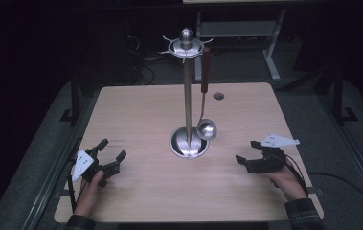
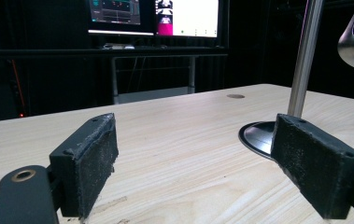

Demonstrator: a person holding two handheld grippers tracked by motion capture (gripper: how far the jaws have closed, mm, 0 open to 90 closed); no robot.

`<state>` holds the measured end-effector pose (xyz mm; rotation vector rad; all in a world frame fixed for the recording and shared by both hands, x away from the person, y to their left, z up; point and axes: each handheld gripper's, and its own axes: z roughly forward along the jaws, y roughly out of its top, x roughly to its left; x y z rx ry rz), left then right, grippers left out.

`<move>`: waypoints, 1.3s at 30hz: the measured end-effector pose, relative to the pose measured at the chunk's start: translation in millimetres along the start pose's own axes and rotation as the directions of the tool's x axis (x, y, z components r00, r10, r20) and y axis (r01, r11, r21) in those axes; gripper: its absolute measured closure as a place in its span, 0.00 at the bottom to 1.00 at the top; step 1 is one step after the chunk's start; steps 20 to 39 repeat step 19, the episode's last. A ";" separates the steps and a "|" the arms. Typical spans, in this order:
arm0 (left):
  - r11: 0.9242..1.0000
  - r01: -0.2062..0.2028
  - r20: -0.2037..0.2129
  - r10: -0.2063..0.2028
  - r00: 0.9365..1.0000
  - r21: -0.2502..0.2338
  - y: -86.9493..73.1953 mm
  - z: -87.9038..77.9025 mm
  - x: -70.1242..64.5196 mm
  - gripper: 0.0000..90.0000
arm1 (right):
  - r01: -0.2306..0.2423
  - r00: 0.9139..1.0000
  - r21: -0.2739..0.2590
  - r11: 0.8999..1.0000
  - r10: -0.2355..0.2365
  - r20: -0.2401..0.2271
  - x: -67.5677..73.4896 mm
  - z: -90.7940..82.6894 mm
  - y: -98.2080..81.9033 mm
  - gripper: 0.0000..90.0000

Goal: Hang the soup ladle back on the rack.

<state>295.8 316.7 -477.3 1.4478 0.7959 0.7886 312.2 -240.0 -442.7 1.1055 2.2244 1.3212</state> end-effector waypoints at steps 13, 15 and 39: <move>1.000 -0.002 -0.001 0.002 1.000 -0.002 -0.1 0.0 0.0 0.16 | -0.032 0.999 0.042 0.999 0.031 0.037 -5.5 -11.9 -28.1 0.14; 1.000 -0.002 -0.002 0.002 1.000 -0.002 -0.1 0.1 0.0 0.16 | -0.025 0.999 0.051 0.998 0.024 0.037 -4.8 -11.7 -30.3 0.14; 1.000 -0.002 -0.002 0.002 1.000 -0.001 -0.1 0.1 0.0 0.16 | -0.019 0.999 0.058 0.998 0.017 0.036 -3.3 -11.5 -31.2 0.14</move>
